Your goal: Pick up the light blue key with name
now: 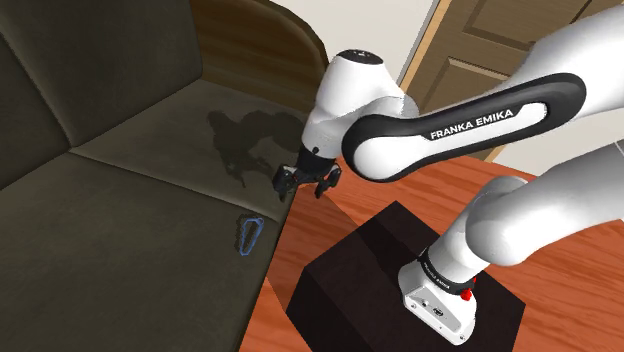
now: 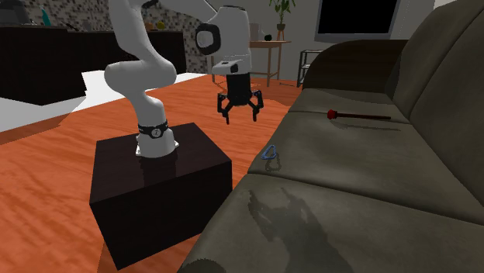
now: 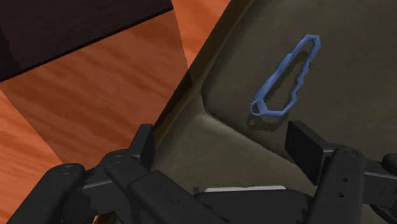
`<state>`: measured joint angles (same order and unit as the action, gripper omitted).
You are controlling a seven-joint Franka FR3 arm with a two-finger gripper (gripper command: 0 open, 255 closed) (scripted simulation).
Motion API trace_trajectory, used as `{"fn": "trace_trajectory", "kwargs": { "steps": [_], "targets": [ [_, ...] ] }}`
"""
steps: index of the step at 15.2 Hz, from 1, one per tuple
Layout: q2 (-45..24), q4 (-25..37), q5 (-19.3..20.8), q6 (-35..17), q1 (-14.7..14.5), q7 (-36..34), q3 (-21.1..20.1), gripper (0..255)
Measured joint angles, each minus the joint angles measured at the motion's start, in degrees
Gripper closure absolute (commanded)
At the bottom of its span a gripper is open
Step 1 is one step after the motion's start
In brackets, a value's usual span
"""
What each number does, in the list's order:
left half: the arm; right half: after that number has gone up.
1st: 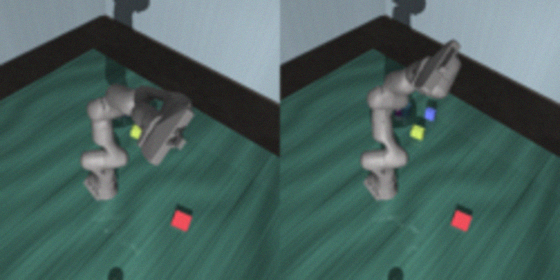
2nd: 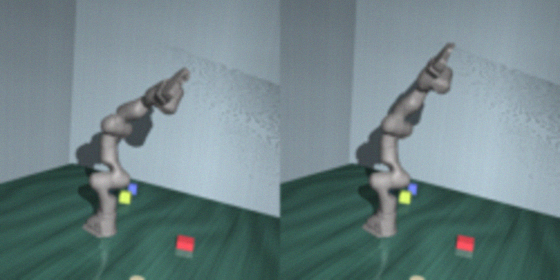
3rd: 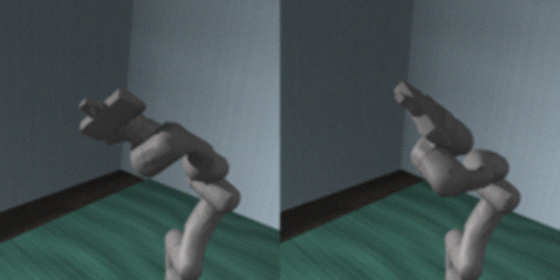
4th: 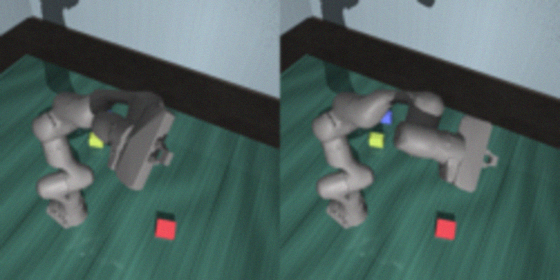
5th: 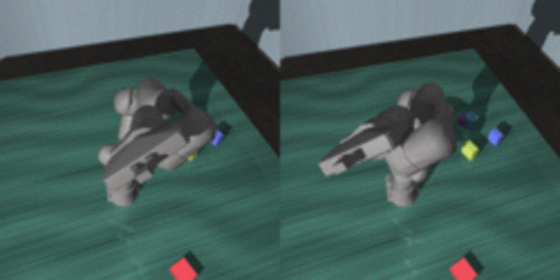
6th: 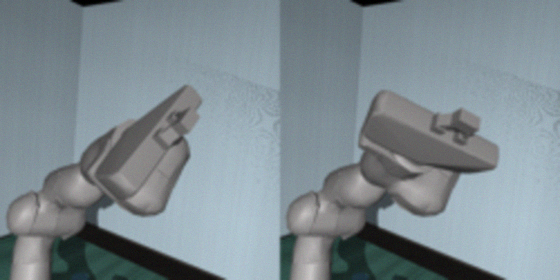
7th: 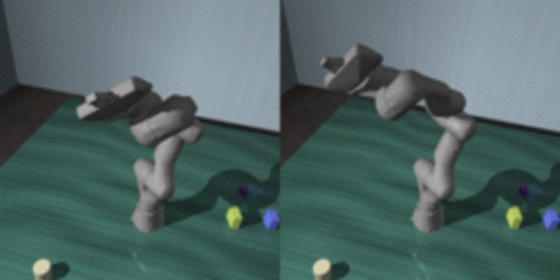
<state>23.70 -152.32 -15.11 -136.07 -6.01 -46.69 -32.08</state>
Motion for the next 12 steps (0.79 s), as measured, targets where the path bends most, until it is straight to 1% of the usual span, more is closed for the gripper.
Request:
{"fn": "trace_trajectory", "kwargs": {
  "steps": [2, 3, 5, 6, 7, 9, 10, 12],
  "targets": [
    [-4.61, 1.10, 1.58, -4.06, 1.14, -4.42, -3.55, 0],
    [-7.41, 2.38, 3.21, -5.81, 2.23, -6.95, -5.39, 0],
    [-12.65, 4.40, 7.44, -9.11, 4.32, -12.77, -8.97, 0],
    [-14.71, 5.54, 9.85, -9.94, 5.13, -15.86, -10.43, 0],
    [-17.57, 6.39, 13.13, -11.52, 6.23, -19.37, -11.83, 0],
    [-23.72, 9.32, 21.76, -13.20, 7.27, -28.24, -13.87, 0],
    [-26.16, 10.21, 25.55, -14.01, 7.26, -31.63, -13.82, 0],
    [-29.14, 11.13, 30.27, -15.07, 6.72, -35.53, -13.00, 0]
  ]
}}
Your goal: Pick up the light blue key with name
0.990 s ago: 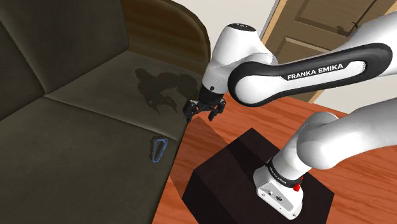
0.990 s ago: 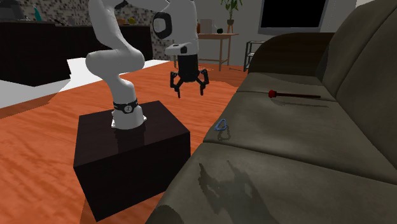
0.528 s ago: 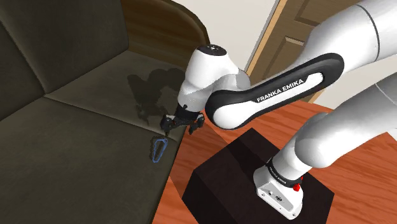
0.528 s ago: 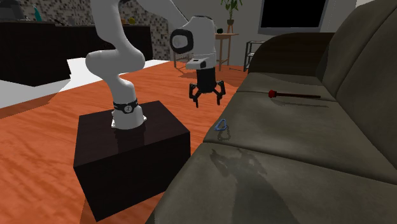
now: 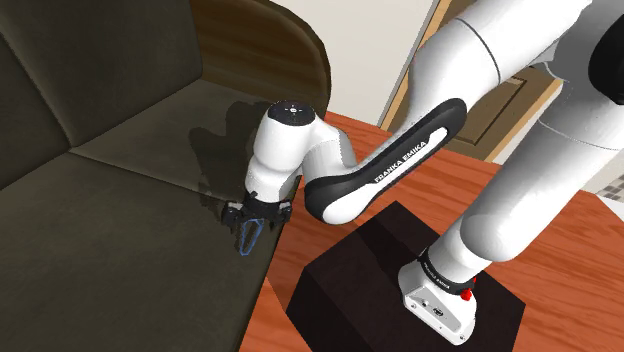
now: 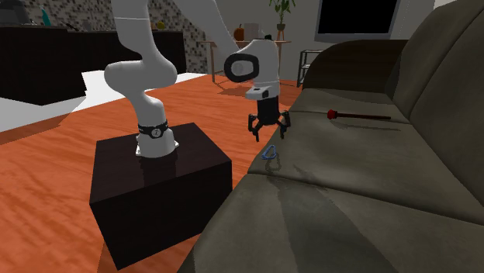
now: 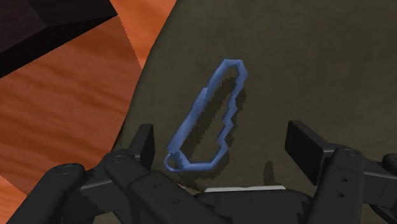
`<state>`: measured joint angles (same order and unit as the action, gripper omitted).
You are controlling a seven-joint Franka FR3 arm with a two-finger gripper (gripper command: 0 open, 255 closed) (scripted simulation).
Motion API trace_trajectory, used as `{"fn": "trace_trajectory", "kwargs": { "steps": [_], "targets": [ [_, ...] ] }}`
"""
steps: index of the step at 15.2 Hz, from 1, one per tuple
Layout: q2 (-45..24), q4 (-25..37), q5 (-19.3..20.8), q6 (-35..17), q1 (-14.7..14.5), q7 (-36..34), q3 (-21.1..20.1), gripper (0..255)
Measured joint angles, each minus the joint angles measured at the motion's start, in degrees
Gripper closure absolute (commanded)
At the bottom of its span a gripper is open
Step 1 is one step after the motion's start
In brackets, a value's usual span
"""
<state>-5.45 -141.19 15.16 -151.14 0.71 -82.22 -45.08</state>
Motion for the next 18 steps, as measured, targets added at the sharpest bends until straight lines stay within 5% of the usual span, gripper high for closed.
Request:
{"fn": "trace_trajectory", "kwargs": {
  "steps": [6, 7, 18],
  "targets": [
    [-5.90, 0.50, 9.98, -3.19, -2.70, -7.53, 3.96, 0],
    [-6.26, 0.51, 10.64, -3.42, -2.95, -8.02, 4.29, 255],
    [-6.16, 0.55, 10.50, -3.33, -2.85, -7.88, 4.18, 255]
  ]
}}
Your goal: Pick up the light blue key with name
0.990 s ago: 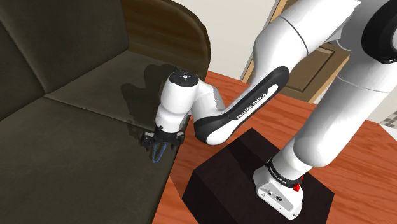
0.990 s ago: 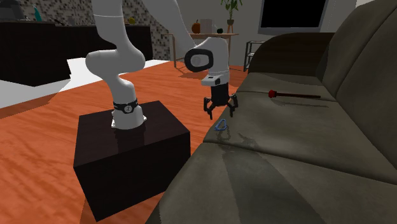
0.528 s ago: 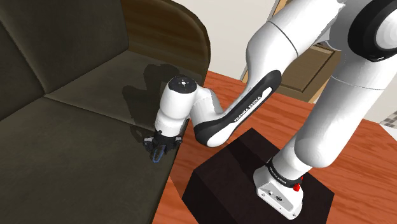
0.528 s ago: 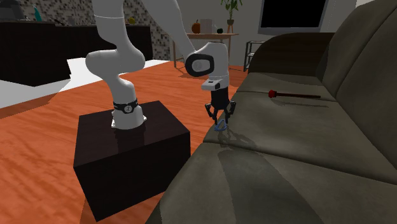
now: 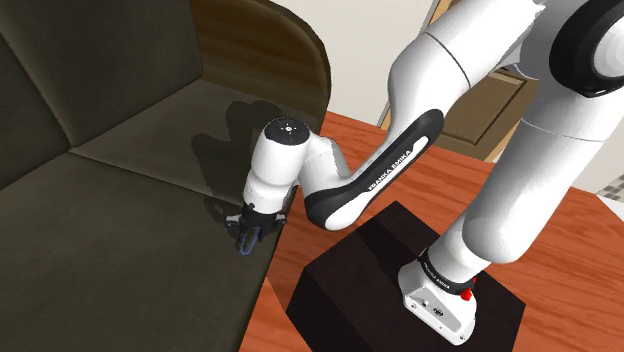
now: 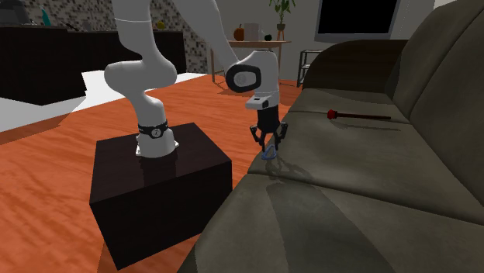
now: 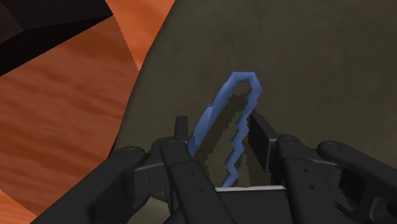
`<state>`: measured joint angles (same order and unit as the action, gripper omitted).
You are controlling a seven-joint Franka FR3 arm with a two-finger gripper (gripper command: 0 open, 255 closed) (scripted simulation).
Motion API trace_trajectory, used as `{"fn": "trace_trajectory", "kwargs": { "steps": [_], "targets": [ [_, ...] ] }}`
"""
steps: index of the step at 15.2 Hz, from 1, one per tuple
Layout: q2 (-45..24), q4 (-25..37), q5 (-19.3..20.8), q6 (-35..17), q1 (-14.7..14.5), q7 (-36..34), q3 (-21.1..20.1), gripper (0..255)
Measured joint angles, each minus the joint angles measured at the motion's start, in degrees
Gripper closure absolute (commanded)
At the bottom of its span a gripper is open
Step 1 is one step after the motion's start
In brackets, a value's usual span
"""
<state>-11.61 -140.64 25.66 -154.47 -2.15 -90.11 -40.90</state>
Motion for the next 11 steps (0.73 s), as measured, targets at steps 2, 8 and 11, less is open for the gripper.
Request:
{"fn": "trace_trajectory", "kwargs": {
  "steps": [2, 8, 11],
  "targets": [
    [1.31, 0.06, -2.35, 0.89, 0.89, 1.79, -1.24, 255],
    [7.16, -0.16, -12.01, 4.22, 3.45, 8.88, -5.07, 255],
    [9.83, 0.23, -16.30, 6.20, 3.81, 11.92, -6.01, 255]
  ]
}}
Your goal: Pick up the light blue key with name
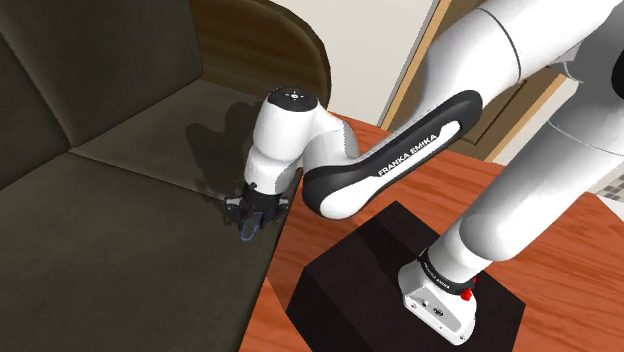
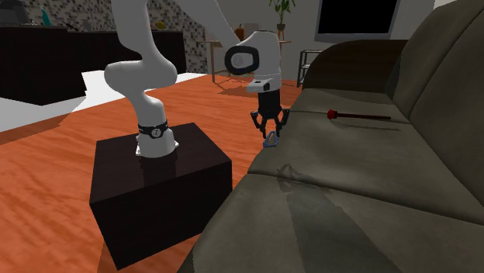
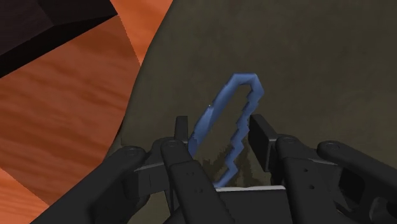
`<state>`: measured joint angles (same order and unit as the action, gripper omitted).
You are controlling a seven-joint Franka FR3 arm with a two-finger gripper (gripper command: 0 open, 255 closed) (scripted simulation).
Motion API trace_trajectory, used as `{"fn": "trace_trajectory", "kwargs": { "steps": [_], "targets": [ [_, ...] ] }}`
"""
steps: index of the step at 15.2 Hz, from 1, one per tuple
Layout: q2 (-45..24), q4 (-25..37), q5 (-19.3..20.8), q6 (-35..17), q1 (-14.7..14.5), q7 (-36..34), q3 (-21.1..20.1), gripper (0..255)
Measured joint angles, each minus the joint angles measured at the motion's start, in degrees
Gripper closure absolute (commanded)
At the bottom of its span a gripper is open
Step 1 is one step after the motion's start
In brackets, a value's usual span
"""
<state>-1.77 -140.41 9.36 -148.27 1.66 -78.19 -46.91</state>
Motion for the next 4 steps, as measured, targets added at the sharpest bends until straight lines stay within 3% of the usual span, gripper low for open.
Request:
{"fn": "trace_trajectory", "kwargs": {
  "steps": [4],
  "targets": [
    [3.27, 0.46, -4.82, 2.47, 0.03, 3.69, -0.25, 255]
  ]
}}
